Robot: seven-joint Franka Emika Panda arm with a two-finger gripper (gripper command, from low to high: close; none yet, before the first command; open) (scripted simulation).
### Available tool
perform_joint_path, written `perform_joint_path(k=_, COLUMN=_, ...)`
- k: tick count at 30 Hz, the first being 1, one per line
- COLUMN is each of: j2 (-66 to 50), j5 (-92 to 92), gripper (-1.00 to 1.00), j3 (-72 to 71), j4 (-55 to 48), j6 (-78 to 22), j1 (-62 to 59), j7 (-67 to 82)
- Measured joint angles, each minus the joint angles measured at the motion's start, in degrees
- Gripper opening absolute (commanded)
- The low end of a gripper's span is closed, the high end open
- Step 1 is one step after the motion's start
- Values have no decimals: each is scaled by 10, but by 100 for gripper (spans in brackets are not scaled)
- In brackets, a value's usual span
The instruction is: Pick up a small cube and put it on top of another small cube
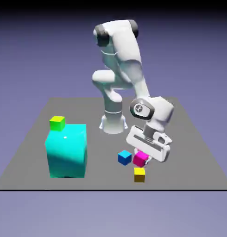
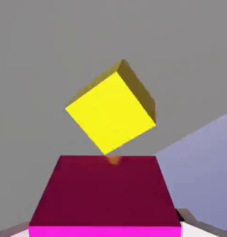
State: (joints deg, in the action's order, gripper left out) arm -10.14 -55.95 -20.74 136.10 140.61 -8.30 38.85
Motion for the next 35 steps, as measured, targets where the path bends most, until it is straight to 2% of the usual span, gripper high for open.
perform_joint_path(k=26, j2=468, j5=227, gripper=-100, j3=538, j4=140, j6=-85, j1=72, j7=608)
perform_joint_path(k=27, j2=468, j5=228, gripper=-100, j3=538, j4=140, j6=-85, j1=72, j7=608)
perform_joint_path(k=32, j2=376, j5=211, gripper=-100, j3=584, j4=170, j6=39, j1=75, j7=602)
perform_joint_path(k=33, j2=367, j5=209, gripper=100, j3=588, j4=172, j6=50, j1=76, j7=601)
perform_joint_path(k=35, j2=367, j5=210, gripper=100, j3=588, j4=172, j6=50, j1=76, j7=602)
